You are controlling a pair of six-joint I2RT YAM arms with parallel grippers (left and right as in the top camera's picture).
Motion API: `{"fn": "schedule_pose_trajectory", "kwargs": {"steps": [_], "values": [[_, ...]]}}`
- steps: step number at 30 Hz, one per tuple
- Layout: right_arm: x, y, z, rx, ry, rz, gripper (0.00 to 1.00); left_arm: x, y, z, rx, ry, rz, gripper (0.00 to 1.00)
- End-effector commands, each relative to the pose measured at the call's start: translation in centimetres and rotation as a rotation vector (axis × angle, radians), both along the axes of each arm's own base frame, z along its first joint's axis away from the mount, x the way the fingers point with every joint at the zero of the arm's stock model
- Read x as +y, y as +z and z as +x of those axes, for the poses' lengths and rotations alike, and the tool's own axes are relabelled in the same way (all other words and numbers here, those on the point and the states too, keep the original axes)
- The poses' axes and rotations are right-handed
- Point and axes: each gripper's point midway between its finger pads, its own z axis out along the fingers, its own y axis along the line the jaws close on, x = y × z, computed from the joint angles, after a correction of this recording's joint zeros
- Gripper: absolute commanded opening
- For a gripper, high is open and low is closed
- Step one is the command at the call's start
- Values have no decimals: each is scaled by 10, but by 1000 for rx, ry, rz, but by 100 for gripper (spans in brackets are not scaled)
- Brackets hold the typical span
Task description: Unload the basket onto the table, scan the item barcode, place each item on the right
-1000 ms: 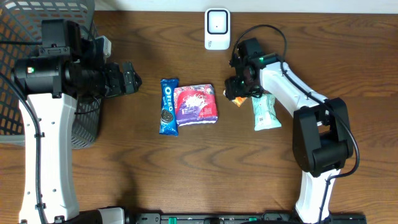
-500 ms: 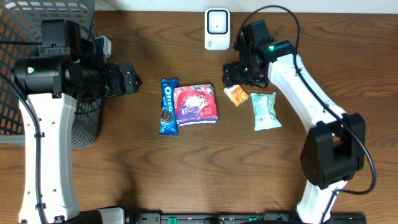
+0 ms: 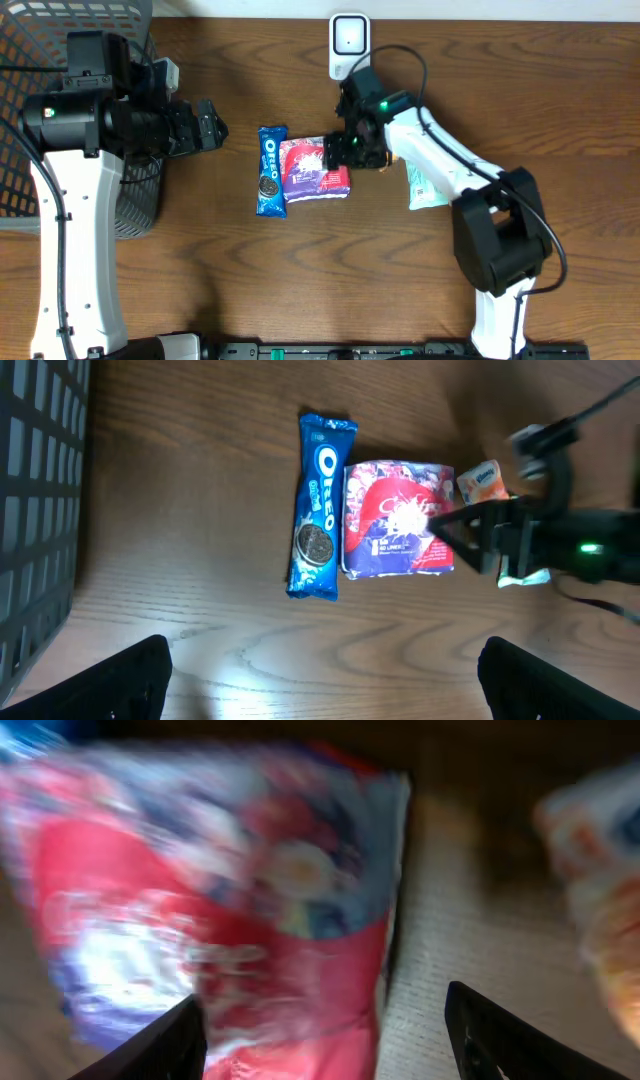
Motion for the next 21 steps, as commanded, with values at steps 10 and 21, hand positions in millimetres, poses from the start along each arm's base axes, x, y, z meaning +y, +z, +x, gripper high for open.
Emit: {"fn": "schedule_pose_trajectory", "kwargs": {"steps": [10,21], "values": [[-4,41,18,-85,19,40,74,0,-1,1,-1,-11,10,98],[-83,76,69,-285,-13,-129,73,0,-1,1,-1,-11,10,98]]}}
